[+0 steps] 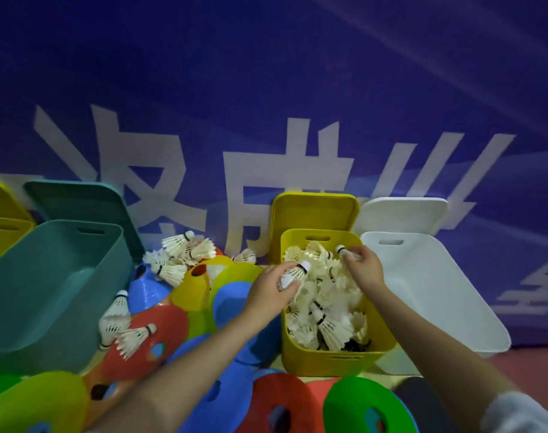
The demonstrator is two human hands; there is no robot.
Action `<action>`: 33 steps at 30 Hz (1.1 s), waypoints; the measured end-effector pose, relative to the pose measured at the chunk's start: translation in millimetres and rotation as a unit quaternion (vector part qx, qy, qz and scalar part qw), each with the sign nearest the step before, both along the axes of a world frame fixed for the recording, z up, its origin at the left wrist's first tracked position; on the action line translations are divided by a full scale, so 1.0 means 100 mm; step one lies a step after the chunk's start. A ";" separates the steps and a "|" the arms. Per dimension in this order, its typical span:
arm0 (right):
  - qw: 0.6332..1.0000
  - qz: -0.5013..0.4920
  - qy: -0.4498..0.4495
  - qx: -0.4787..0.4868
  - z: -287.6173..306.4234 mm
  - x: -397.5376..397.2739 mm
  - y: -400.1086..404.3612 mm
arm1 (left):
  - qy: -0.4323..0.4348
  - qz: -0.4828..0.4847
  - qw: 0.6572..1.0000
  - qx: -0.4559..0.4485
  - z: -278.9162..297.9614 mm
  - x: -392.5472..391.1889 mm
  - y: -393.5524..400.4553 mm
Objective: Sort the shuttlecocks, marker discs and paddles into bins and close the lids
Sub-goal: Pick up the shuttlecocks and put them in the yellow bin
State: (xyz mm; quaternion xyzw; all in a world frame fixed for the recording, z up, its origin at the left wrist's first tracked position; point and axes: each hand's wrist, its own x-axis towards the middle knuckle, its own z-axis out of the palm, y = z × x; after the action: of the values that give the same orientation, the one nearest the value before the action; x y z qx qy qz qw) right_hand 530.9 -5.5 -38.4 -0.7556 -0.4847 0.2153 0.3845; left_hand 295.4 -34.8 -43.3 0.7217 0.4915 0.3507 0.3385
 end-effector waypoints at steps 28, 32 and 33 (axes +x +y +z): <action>0.955 0.240 -0.165 -0.052 -0.38 0.58 0.13 | 0.389 -0.024 0.921 0.004 -0.41 0.55 -0.26; 0.964 0.229 -0.130 -0.027 -0.28 0.52 0.00 | 0.159 0.045 0.986 0.034 -0.46 0.41 -0.31; 0.968 0.222 -0.117 -0.015 -0.25 0.49 -0.03 | 0.118 0.072 0.990 0.035 -0.47 0.37 -0.32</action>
State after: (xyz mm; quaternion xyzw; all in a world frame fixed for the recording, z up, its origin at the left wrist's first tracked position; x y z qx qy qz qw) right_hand 579.4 -8.3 -63.8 -0.6543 -0.6790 0.2125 0.2563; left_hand 332.2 -66.3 -89.9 0.7323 0.5659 0.3036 0.2266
